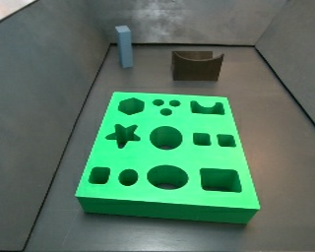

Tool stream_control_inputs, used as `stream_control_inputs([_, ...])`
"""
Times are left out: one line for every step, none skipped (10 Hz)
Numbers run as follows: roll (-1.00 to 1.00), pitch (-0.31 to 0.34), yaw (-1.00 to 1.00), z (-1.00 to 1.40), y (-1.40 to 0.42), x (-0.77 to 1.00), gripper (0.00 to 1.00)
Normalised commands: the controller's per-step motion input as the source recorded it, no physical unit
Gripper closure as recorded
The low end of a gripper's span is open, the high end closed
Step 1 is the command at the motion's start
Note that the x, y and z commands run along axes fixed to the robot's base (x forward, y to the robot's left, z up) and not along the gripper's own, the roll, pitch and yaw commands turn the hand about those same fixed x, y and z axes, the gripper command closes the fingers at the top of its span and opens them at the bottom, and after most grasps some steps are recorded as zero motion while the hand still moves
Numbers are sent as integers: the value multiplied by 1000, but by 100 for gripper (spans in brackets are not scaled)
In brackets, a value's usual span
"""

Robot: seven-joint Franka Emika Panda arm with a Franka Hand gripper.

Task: Pick up the rectangle object. Move up. Move to above the board. Insert the rectangle object.
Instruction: Pick up the rectangle object.

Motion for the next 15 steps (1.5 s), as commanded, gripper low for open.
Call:
stream_control_inputs([0,-41,-717,-46,83,-143,0])
stream_control_inputs([0,-4,-969,-60,0,-143,0])
stream_control_inputs([14,0,-974,-51,0,-143,0])
stream_control_inputs([24,0,-963,-23,0,-166,0])
stream_control_inputs([30,0,-951,-20,0,-189,0])
stream_control_inputs([99,0,-809,-194,0,-397,0])
stream_control_inputs([136,43,-749,-300,0,-363,0])
stream_control_inputs([114,60,-797,-334,0,-291,0])
stream_control_inputs([139,117,-857,-343,0,-146,0])
stream_control_inputs([127,114,-877,-343,0,-140,0])
stream_control_inputs([166,123,-860,-309,0,-134,0])
stream_control_inputs([289,199,-571,-243,100,-63,0])
stream_control_inputs([334,201,-394,-171,234,-23,0])
stream_control_inputs([333,191,-286,-180,303,-60,0])
stream_control_inputs([319,163,-300,-214,334,-129,0])
